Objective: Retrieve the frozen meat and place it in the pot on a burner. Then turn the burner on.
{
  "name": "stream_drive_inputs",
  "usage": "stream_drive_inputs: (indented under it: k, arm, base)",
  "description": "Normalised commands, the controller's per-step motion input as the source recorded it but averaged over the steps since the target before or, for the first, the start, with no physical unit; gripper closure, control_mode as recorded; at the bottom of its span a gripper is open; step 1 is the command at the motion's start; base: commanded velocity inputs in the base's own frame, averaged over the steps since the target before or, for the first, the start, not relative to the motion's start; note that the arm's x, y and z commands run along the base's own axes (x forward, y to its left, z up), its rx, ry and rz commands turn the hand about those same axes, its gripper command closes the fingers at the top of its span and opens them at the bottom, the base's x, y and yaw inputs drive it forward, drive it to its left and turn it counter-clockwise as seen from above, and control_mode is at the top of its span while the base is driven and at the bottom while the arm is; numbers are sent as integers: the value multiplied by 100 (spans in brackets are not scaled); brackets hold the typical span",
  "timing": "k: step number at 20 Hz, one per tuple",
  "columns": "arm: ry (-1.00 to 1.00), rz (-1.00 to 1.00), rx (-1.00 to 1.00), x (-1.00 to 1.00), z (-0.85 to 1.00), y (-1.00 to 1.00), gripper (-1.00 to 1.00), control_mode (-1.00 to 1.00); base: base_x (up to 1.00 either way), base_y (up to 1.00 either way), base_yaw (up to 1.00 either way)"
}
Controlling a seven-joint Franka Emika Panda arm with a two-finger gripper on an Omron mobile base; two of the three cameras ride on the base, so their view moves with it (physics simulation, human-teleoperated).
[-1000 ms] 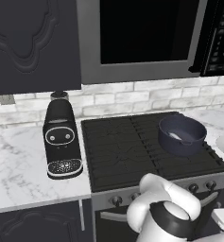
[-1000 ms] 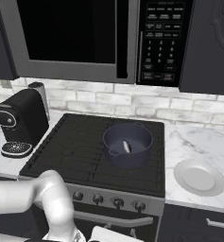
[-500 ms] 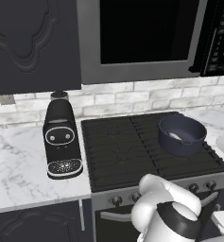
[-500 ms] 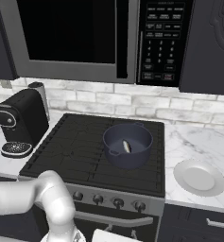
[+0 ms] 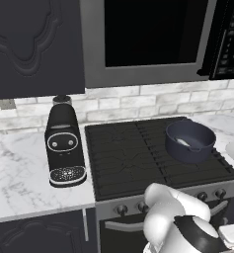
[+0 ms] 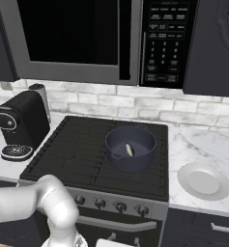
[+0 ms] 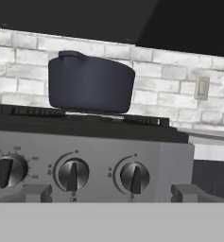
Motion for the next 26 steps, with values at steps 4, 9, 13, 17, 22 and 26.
stream_drive_inputs:
  k: [4, 9, 13, 17, 22, 26]
  arm:
    - [-1, 0, 0, 0, -2, 0, -100, -100]
    - [0, 0, 0, 0, -6, 0, -100, -100]
    - [0, 0, 0, 0, -5, 0, -100, -100]
    - [0, 0, 0, 0, -2, 0, -100, -100]
    - [0, 0, 0, 0, 0, 0, -100, -100]
    - [1, 0, 0, 0, -10, 0, -100, -100]
  base:
    - [0, 0, 0]
    - [0, 0, 0]
    - [0, 0, 0]
    - [0, 0, 0]
    - [0, 0, 0]
    - [0, 0, 0]
